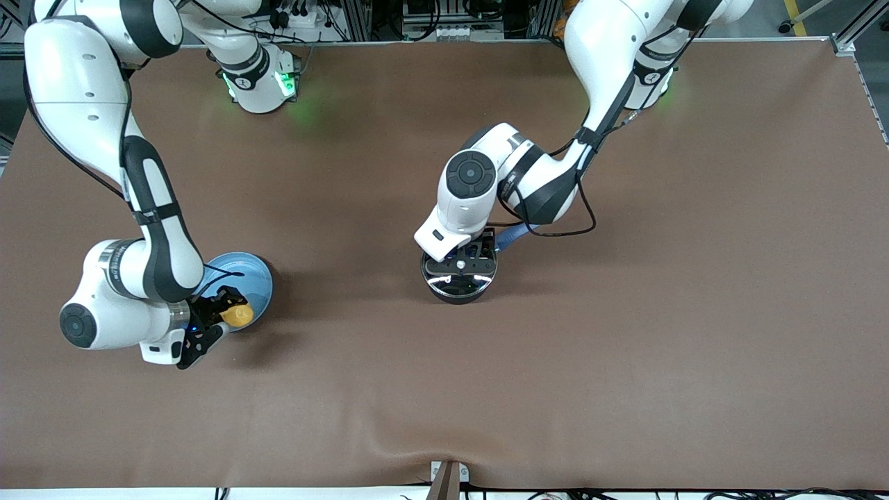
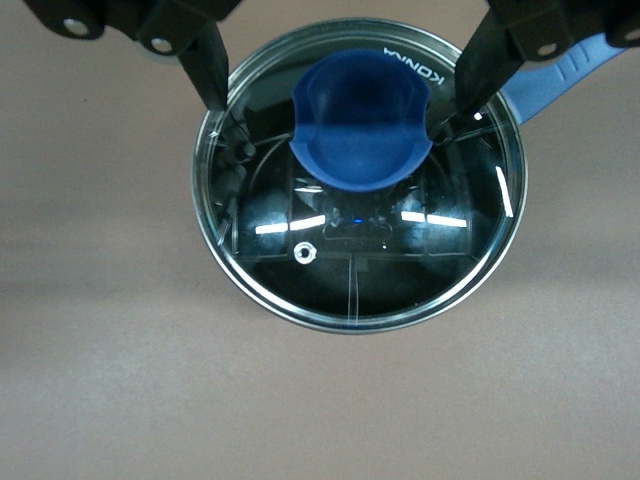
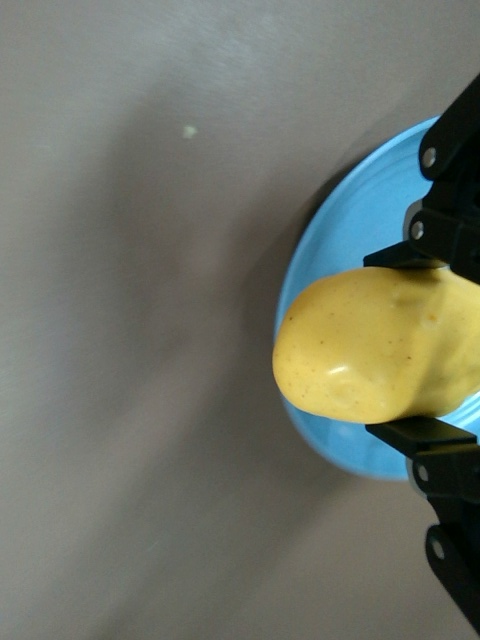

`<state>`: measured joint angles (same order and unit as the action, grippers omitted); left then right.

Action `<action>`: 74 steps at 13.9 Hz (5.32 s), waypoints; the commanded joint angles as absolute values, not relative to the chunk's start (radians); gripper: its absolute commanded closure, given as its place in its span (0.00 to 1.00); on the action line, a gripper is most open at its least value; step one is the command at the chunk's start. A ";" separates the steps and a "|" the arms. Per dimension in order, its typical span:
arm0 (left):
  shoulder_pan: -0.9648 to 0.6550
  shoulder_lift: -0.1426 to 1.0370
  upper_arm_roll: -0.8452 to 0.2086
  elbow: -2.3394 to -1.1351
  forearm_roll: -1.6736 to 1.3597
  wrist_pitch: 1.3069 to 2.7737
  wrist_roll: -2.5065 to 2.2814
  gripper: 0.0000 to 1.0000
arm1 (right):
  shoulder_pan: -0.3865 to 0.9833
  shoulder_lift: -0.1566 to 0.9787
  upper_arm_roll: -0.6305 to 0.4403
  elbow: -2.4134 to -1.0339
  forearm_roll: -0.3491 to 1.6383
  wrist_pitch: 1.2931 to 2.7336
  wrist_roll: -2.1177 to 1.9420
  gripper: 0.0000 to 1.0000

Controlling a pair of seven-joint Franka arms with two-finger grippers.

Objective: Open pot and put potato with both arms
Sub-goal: 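Lift the glass lid with the left gripper while the right gripper carries the potato, then move the lid aside with the left gripper while the right gripper reaches the pot, then lower the potato into the pot and open the right gripper while lid lowers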

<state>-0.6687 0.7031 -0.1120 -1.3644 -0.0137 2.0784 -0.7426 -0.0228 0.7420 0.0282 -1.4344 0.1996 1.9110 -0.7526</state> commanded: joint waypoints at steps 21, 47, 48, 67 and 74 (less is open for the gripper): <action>-0.658 0.629 -0.100 -1.341 -0.023 1.936 -0.729 1.00 | 0.328 0.620 0.072 -1.439 0.374 1.887 0.061 1.00; 0.029 0.442 -0.106 -1.713 -0.018 2.155 0.268 1.00 | 0.758 0.818 0.060 -1.454 0.029 2.491 0.686 1.00; 0.031 0.442 -0.106 -1.724 -0.018 2.164 0.281 1.00 | 0.758 0.825 0.060 -1.454 0.029 2.503 0.686 1.00; 0.080 0.443 -0.106 -1.930 -0.014 2.373 0.348 1.00 | 0.700 0.815 0.064 -1.384 0.043 2.491 0.686 0.00; 0.103 0.486 -0.106 -1.931 -0.020 2.373 0.384 0.54 | 0.568 0.678 0.071 -1.299 0.048 2.165 0.623 0.00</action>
<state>0.0999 0.4892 -0.0969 -1.9294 -0.0133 2.3571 0.3735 0.6158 0.7370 0.0533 -1.2981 0.0556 2.2445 0.6665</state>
